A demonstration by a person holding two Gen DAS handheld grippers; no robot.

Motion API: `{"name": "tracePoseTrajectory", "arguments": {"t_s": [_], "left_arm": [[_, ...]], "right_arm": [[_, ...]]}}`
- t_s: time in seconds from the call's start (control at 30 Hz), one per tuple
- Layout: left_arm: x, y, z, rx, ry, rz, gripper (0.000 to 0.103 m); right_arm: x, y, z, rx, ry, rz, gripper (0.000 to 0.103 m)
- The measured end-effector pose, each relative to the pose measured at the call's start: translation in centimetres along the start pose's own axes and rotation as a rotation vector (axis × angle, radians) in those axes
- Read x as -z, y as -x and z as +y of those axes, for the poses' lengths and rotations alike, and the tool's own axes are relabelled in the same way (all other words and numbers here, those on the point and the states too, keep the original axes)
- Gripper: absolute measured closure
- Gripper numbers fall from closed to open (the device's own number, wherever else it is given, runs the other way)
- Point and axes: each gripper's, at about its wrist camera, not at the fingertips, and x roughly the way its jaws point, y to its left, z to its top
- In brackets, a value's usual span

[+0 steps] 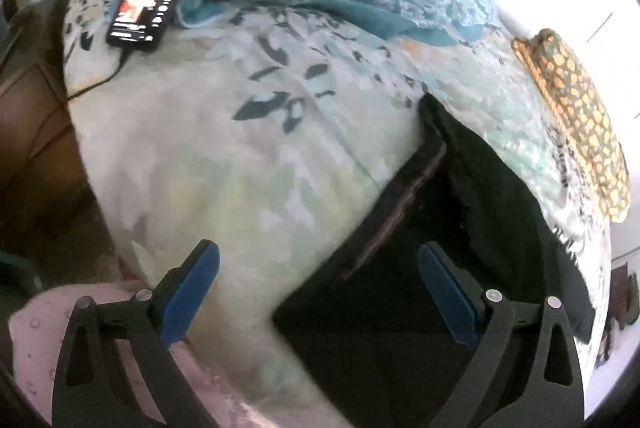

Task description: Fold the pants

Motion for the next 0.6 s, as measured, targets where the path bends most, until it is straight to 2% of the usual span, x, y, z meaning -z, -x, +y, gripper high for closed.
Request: {"name": "tracePoseTrajectory", "arguments": {"t_s": [0.07, 0.13, 0.2, 0.27, 0.3, 0.37, 0.43, 0.5, 0.57, 0.6], "left_arm": [[0.5, -0.4, -2.8, 0.021, -0.079, -0.017, 0.003], [0.5, -1.5, -6.8, 0.015, -0.222, -0.013, 0.003], [0.9, -2.2, -11.8, -0.019, -0.41, -0.069, 0.003], [1.2, -3.4, -15.0, -0.088, -0.525, -0.096, 0.003], [1.2, -4.9, -16.1, -0.135, -0.56, -0.07, 0.003], [1.0, -7.8, -16.1, -0.219, -0.543, 0.014, 0.003], [0.9, -10.0, -13.9, -0.251, -0.466, 0.088, 0.0], [0.7, -10.0, -10.4, -0.127, -0.322, 0.111, 0.0], [0.9, -10.3, -8.5, -0.15, -0.292, 0.137, 0.0], [1.0, -9.8, -8.0, -0.141, -0.304, 0.121, 0.0]], "right_arm": [[0.4, -0.3, 0.4, -0.001, 0.025, 0.0, 0.0], [0.4, -1.0, 1.2, 0.039, 0.072, 0.005, 0.0], [0.8, -1.6, 2.4, 0.106, 0.163, 0.008, 0.0], [1.2, -1.7, 2.7, 0.127, 0.186, -0.01, 0.0], [1.2, -1.6, 2.5, 0.121, 0.175, -0.017, 0.0], [1.3, -1.6, 2.2, 0.11, 0.165, -0.027, 0.0], [1.4, -1.6, 2.3, 0.116, 0.171, -0.035, 0.0], [1.5, -1.6, 2.4, 0.121, 0.17, -0.042, 0.0], [1.5, -1.6, 2.4, 0.124, 0.171, -0.045, 0.0], [1.5, -1.7, 2.4, 0.125, 0.171, -0.045, 0.0]]}}
